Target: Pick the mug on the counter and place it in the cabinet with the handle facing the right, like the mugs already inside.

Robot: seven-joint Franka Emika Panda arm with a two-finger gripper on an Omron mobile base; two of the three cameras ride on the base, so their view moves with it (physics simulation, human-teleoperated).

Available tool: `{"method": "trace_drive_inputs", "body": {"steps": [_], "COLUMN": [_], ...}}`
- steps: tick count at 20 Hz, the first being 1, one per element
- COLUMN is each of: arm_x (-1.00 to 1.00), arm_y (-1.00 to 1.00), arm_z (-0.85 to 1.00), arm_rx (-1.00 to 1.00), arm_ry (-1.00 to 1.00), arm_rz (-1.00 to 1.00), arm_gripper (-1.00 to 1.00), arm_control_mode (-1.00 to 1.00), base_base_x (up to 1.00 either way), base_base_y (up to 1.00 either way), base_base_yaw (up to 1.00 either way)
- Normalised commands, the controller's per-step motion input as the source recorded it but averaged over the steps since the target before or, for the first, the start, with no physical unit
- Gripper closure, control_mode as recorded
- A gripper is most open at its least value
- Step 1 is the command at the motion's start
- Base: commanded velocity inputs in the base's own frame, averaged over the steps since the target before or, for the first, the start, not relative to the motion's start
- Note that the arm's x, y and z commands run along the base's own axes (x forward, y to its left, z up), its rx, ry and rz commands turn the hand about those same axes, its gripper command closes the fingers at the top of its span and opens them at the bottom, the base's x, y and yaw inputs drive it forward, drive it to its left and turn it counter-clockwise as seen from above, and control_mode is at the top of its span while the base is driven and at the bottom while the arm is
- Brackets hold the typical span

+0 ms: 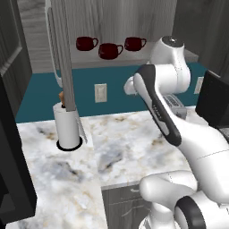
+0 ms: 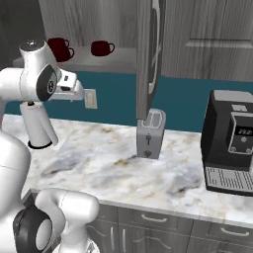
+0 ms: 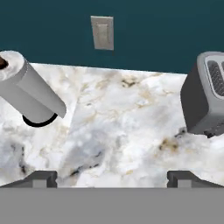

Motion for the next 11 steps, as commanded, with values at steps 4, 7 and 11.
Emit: {"method": "trace_drive_inputs", "body": {"steps": [4,7,11], "arm_x": [-0.23,-0.02,0.00], "arm_y": [0.00,0.00,-0.13], "arm_z": [-0.97,-1.00,-1.00], "arm_rx": [-0.12,-0.06,-0.01], "arm_ry": [0.27,0.22,0.13], "arm_rz": [-0.15,-0.09,-0.05], "arm_gripper": [-1.00,-1.00,-1.00], "arm_control_mode": [-1.00,-1.00,-1.00], "base_base_x": [0.00,0.00,0.00], "base_base_y": [0.00,0.00,0.00], "base_base_yaw": [0.00,0.00,0.00]}}
